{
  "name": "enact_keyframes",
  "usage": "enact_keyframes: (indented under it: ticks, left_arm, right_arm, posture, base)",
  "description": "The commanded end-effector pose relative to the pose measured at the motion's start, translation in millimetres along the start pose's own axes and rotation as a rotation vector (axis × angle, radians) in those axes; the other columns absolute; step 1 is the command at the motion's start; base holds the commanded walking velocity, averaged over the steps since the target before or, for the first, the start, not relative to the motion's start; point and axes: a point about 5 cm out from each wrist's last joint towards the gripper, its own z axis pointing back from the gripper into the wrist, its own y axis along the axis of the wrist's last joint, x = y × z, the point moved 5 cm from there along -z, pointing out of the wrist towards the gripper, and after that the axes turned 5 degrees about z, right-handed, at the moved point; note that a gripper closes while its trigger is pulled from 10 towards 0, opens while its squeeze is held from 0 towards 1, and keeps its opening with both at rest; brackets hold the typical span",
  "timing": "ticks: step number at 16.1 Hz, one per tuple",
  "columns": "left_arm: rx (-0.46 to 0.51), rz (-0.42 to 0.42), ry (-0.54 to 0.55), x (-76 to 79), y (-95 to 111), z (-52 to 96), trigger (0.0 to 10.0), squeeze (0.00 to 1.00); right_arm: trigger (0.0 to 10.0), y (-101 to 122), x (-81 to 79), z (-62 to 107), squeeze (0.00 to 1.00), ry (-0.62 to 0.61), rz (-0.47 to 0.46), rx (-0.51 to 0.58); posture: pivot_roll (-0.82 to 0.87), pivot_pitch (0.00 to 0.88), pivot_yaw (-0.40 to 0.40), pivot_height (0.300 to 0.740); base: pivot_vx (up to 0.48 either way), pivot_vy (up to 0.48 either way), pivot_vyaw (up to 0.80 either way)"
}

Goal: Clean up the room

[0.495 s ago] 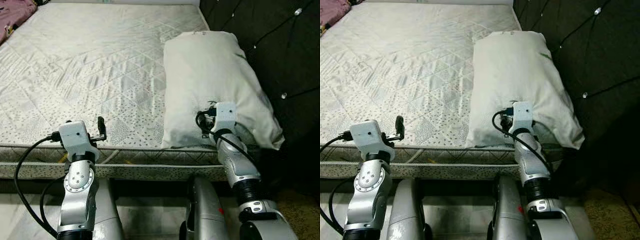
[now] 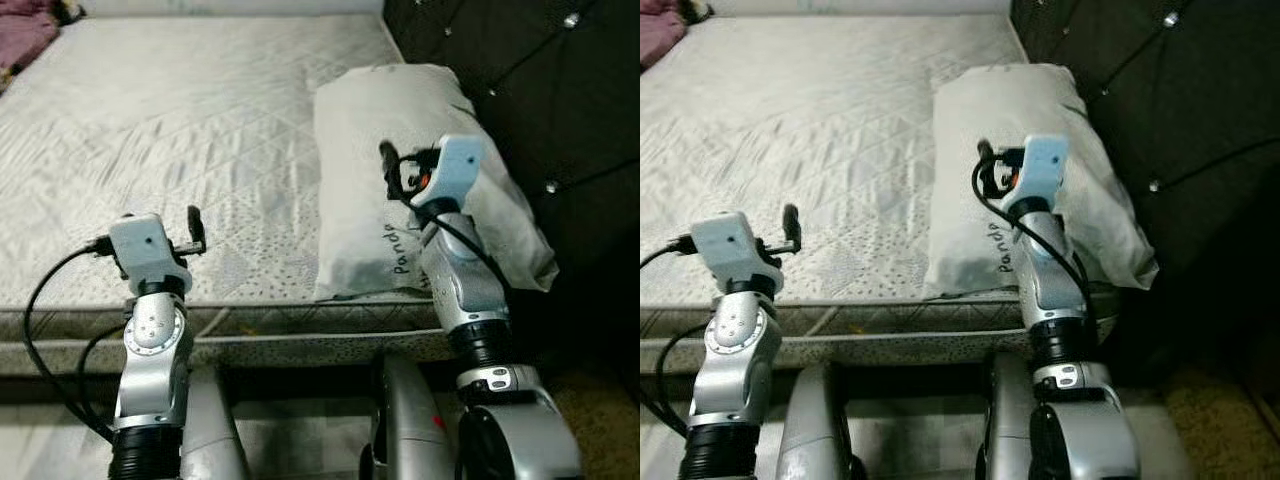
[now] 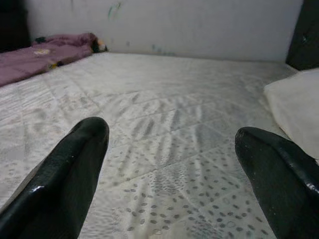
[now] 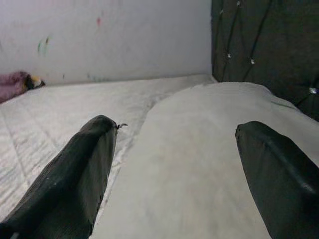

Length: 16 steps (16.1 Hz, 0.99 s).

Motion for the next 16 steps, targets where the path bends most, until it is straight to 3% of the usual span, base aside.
enact_keyframes:
  ticks: [1,4,8,11,13,16]
  left_arm:
    - [0.026,0.005,-0.03,9.8,7.0,-7.3,10.0,0.0]
    - [0.039,0.006,-0.043,13.7,10.5,-14.0,10.0,0.0]
    - [0.018,-0.001,-0.02,3.9,-1.2,-10.8,10.0,0.0]
    - [0.004,-0.004,-0.026,4.5,-7.7,-6.2,10.0,0.0]
    - [0.0,-0.005,-0.027,3.8,-10.6,-4.1,10.0,0.0]
    - [-0.004,-0.009,-0.042,6.9,-11.5,-4.0,10.0,0.0]
  right_arm:
    - [10.0,13.1,-2.9,-4.0,0.0,0.005,-0.004,0.047]
    - [10.0,7.9,-6.0,-2.5,0.0,0.006,-0.014,0.044]
    - [10.0,-4.5,-4.0,3.6,0.0,0.0,-0.009,0.024]
    - [10.0,-16.2,13.1,11.9,0.0,-0.052,0.053,0.004]
    - [10.0,-18.1,13.3,18.4,0.0,-0.026,0.07,0.024]
    - [10.0,-19.8,16.8,20.2,0.0,-0.051,0.068,0.017]
  posture:
    - [-0.04,0.0,0.022,0.562]
    - [-0.02,0.0,0.02,0.595]
    - [-0.01,0.0,0.016,0.646]
    - [0.0,0.0,0.008,0.646]
    - [0.0,0.0,0.009,0.646]
    - [-0.01,0.0,0.019,0.686]
  base:
    - [0.0,0.0,-0.46]
    - [0.0,0.0,-0.44]
    - [0.0,0.0,-0.42]
    - [0.0,0.0,0.0]
    - [0.0,0.0,0.0]
    - [0.0,0.0,0.0]
